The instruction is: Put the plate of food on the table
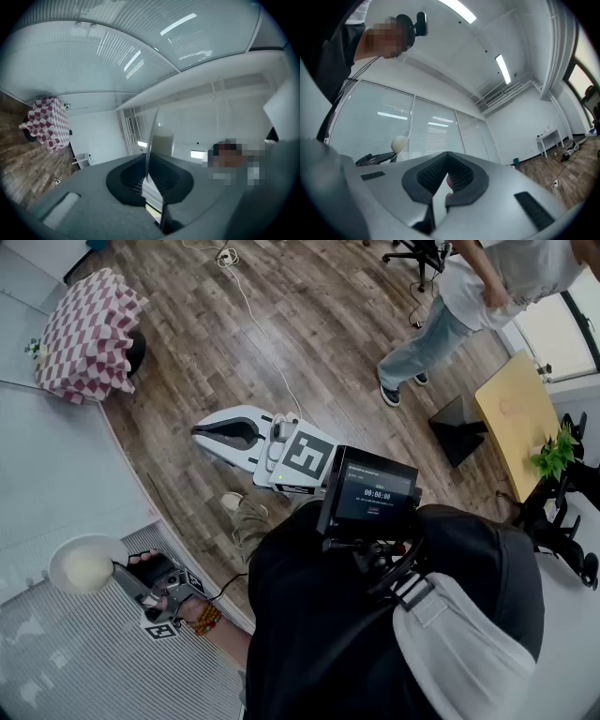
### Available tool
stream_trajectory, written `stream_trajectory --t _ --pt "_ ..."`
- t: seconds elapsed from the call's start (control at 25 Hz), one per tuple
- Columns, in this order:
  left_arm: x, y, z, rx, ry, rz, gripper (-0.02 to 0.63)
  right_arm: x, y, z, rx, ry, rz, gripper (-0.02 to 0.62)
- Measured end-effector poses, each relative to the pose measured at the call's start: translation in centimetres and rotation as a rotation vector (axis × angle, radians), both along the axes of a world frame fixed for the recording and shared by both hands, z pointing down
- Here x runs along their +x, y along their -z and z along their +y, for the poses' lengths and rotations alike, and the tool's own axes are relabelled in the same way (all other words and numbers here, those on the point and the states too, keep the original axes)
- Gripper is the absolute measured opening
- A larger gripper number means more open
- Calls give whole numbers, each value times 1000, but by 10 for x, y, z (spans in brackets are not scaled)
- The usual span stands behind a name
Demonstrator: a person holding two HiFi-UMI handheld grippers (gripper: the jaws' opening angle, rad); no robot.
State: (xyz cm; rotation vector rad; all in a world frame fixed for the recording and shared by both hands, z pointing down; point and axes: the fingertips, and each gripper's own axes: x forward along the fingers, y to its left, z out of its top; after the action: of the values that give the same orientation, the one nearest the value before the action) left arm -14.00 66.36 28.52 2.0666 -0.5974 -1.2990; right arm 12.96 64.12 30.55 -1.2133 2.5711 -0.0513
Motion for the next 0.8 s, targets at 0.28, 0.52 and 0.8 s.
stream_trajectory --t 0.28,0.52,0.8 --pt "-18 -24 -65 -32 -17 33 15 -27 -3 -49 1 73 -36 12" --pt "-26 -46 -125 -73 -23 21 15 -50 -10 -88 5 65 20 12" --pt "-81 -71 -287 -132 -32 11 15 -114 -24 -225 -58 29 27 11"
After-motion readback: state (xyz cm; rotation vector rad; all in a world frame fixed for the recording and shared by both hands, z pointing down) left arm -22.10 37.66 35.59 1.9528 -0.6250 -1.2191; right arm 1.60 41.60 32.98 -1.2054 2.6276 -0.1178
